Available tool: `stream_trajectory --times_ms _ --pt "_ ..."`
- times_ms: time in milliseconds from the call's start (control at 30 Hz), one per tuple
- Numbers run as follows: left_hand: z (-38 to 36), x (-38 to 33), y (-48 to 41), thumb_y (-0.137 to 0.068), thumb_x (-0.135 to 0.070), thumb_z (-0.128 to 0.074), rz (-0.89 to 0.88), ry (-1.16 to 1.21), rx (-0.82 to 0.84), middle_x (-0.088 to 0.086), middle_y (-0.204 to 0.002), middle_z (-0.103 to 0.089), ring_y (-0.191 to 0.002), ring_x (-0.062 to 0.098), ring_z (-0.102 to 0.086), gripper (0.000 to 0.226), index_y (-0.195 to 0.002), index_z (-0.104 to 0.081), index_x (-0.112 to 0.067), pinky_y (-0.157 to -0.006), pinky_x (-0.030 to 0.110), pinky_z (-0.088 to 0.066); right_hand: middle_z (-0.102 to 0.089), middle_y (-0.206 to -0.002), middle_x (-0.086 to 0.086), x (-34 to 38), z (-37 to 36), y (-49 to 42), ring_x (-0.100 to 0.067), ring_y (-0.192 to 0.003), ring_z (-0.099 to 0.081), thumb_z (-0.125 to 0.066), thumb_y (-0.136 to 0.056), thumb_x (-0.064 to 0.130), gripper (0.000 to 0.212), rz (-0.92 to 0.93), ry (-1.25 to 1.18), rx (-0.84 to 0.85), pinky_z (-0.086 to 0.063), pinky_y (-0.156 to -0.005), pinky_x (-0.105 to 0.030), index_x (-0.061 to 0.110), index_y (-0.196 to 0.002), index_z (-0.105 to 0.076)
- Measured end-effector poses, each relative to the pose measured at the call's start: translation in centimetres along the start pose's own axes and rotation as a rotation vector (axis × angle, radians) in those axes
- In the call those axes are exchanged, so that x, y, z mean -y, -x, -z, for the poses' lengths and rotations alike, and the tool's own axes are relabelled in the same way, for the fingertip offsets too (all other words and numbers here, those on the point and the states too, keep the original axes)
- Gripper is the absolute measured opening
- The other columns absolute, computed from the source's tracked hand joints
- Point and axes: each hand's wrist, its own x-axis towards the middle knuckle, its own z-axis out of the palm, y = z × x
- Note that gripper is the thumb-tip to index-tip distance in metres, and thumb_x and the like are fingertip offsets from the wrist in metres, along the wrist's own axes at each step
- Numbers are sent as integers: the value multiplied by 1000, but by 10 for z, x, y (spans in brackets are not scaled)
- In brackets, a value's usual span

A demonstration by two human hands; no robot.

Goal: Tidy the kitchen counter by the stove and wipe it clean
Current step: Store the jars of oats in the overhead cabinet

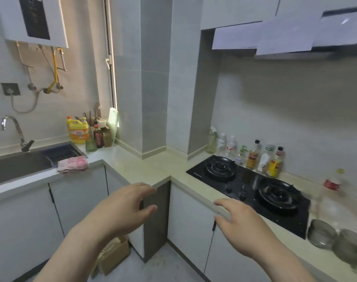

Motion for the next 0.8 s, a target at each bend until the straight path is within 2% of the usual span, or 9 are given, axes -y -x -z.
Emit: stream_trajectory --times_ms 333,533,700,800 --pt "-40 -153 -30 -94 -51 -49 -289 44 57 -27 -143 -41 -129 -4 -40 48 -141 -42 -40 -106 18 -31 -46 -143 21 -122 72 96 -3 -131 -42 -50 -96 38 40 -254 -26 -181 -35 -108 -25 37 -136 -50" --pt "-65 -241 -32 -94 -49 -50 -341 83 114 -27 -143 -40 -130 -4 -39 47 -140 -42 -40 -106 18 -33 -48 -141 20 -199 109 142 -2 -130 -43 -50 -97 36 40 -336 -70 -236 -34 -105 -20 35 -136 -50" --pt "-87 -297 -36 -95 -49 -50 -391 88 113 -30 -140 -40 -128 -7 -38 47 -140 -41 -41 -100 12 -29 -50 -137 23 -252 123 171 -3 -124 -49 -51 -95 39 40 -391 -89 -257 -40 -102 -24 37 -135 -50" --pt "-100 -321 -38 -95 -49 -50 -405 84 141 -29 -141 -39 -130 -6 -36 47 -140 -41 -42 -104 14 -28 -52 -136 22 -276 128 184 -3 -125 -48 -51 -95 39 38 -415 -86 -277 -39 -102 -23 37 -133 -52"
